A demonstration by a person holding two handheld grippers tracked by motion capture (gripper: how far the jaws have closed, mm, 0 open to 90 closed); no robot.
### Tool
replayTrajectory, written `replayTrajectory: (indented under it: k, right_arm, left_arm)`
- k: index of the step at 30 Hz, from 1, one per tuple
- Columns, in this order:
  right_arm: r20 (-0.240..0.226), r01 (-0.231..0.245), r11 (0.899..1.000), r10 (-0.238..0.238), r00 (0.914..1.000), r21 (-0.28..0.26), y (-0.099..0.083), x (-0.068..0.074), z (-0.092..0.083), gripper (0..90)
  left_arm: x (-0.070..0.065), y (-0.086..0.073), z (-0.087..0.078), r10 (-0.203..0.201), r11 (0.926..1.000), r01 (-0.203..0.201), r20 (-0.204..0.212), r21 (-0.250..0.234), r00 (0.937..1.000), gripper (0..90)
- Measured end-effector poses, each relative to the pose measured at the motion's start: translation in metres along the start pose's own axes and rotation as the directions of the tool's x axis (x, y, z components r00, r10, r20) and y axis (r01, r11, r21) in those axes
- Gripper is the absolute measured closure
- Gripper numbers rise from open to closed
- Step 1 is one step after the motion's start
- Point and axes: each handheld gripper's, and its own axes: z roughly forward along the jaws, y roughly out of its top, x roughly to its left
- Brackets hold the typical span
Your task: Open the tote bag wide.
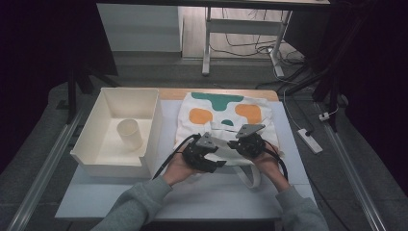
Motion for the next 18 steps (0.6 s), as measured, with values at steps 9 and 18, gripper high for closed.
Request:
replayTrajectory:
  k: [9, 18]
  right_arm:
    - [0.001, 0.002, 1.0, -0.002, 1.0, -0.007, 0.001, 0.0, -0.001, 88.1]
    - [0.0, -0.012, 1.0, 0.012, 0.9999, -0.028, 0.003, 0.0, -0.006, 88.1]
  left_arm:
    - [-0.004, -0.002, 0.033, 0.049, 0.9931, -0.046, -0.018, 0.107, 0.9987, 35.9]
    - [-0.001, -0.006, 0.046, 0.076, 0.9826, -0.067, -0.044, 0.173, 0.9961, 37.5]
